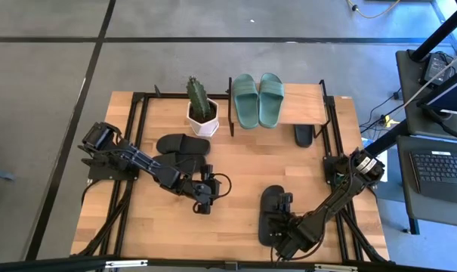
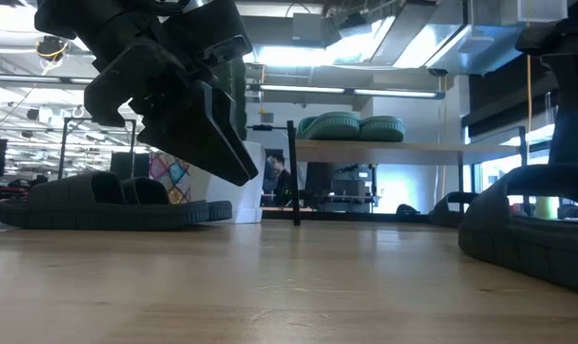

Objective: Pick and place slides into the shelf
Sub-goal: Put the black slipper under the shelf

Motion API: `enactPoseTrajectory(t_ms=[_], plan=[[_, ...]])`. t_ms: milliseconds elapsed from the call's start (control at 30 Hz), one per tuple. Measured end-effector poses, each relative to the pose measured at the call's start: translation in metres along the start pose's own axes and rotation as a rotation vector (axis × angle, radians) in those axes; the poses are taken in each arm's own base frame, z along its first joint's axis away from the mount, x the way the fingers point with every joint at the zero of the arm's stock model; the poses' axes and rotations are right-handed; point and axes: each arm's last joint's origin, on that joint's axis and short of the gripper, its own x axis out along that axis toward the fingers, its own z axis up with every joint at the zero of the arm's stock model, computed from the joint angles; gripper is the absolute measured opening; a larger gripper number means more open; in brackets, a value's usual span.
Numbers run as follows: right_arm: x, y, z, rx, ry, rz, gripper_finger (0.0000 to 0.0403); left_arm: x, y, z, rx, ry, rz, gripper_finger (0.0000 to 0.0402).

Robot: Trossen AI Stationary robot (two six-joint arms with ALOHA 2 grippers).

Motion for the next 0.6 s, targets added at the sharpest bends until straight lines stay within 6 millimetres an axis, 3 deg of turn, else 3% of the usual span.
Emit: enactPoseTrajectory(t_ms=[600], plan=[[0.0057,-0.0097,0.005,-0.006,0.033,-0.02,0.021,0.0,0.0,0.0,0.0,0.0,0.0,0.0235]])
